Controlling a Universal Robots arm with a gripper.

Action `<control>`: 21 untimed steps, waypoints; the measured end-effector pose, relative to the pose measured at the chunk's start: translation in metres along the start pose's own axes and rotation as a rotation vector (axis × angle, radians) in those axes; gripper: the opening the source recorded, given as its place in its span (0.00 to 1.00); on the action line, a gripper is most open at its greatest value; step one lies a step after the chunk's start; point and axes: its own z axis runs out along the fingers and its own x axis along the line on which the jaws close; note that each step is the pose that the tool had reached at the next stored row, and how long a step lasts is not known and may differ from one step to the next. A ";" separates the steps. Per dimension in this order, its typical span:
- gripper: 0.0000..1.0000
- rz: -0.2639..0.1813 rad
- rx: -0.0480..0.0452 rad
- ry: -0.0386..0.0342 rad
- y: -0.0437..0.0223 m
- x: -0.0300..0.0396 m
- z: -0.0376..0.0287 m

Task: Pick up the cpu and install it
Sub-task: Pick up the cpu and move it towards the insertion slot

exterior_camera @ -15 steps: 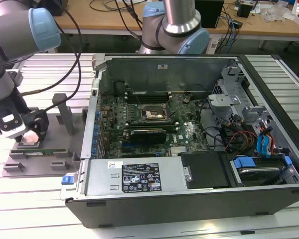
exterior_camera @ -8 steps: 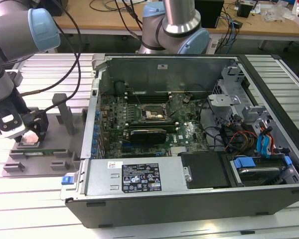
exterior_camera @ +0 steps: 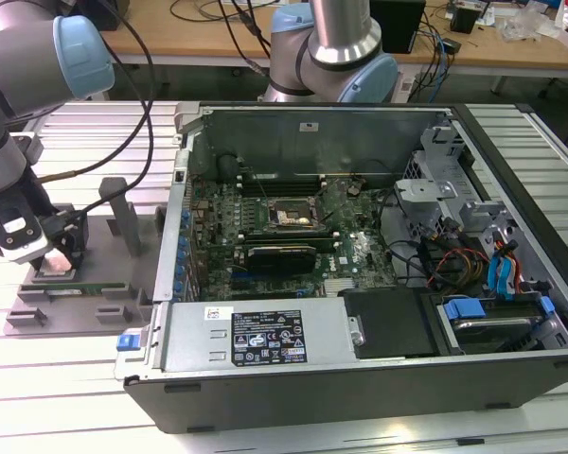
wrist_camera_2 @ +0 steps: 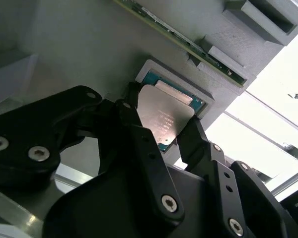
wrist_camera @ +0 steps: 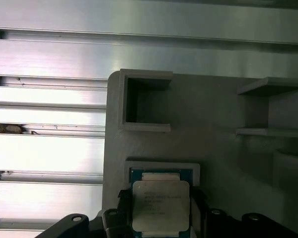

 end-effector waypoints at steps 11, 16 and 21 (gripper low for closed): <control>0.55 0.000 0.0007 0.0000 0.0000 0.0002 0.0000; 0.55 0.000 0.0009 0.0000 0.0001 0.0000 -0.0048; 0.55 0.000 0.0010 0.0000 0.0001 -0.0001 -0.0085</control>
